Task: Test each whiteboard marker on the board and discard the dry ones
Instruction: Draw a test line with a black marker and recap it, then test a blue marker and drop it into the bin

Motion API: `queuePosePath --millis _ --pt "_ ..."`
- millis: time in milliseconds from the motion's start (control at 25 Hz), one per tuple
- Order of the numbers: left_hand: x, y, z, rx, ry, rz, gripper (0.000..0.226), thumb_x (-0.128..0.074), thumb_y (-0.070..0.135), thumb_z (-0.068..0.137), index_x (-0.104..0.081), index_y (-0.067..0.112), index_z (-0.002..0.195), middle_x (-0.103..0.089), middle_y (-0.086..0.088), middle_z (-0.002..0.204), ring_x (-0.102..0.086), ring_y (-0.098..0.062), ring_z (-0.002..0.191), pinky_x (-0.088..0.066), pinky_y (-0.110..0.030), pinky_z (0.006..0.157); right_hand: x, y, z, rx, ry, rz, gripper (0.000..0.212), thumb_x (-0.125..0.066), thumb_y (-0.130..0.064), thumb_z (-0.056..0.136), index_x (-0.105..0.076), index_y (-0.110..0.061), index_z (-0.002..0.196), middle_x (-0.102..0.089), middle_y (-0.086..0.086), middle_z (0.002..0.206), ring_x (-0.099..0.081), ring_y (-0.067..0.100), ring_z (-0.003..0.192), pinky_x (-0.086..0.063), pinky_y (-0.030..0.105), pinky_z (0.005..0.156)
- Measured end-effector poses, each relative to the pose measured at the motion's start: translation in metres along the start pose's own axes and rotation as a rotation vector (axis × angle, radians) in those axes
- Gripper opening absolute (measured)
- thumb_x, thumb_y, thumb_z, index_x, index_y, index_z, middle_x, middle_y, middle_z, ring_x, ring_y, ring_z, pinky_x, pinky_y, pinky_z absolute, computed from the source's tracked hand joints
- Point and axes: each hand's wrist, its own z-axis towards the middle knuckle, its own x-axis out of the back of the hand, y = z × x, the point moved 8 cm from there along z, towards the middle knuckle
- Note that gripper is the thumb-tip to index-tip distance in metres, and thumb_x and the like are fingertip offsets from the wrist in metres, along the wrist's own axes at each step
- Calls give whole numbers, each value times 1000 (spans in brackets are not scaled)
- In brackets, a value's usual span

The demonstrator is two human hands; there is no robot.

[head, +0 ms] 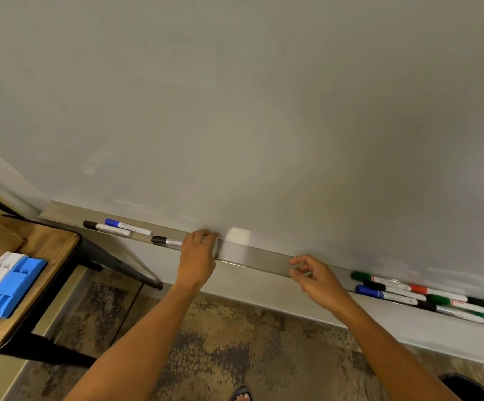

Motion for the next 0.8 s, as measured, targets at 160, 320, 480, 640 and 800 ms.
queuePosePath --millis 160,320,480,640,800 --pt "-8 58 -5 -46 36 -126 38 -62 2 84 -67 11 120 -64 -9 119 -56 -30 111 -46 -43 100 17 14 -12 -3 68 11 18 -59 -27 100 -60 -27 118 -61 -8 109 -59 8 99 -46 18 75" --pt "-29 123 -17 -132 8 -177 33 -58 9 89 -67 15 121 -65 -4 117 -60 -24 106 -49 -40 97 43 43 -26 -4 133 10 21 -59 -25 100 -60 -24 121 -60 -9 108 -57 1 96 -44 13 74" --pt "-60 194 -35 -205 -44 -217 29 -57 15 94 -67 18 121 -65 -1 116 -60 -22 103 -50 -36 94 71 93 -43 -44 165 -9 27 -59 -26 99 -58 -23 126 -60 -5 116 -59 5 94 -47 16 78" --pt "-94 253 -46 -257 -121 -226 28 -57 19 96 -66 19 123 -65 0 119 -61 -21 103 -49 -33 92 111 142 -52 -92 254 -21 36 -59 -22 99 -54 -22 135 -54 -2 129 -59 13 103 -49 22 88" --pt "-125 304 -51 -263 -244 -198 31 -56 26 98 -62 20 128 -62 1 125 -59 -19 108 -46 -33 93 161 178 -52 -93 433 -233 37 -61 -19 96 -57 -19 133 -52 1 134 -48 21 126 -44 35 107"
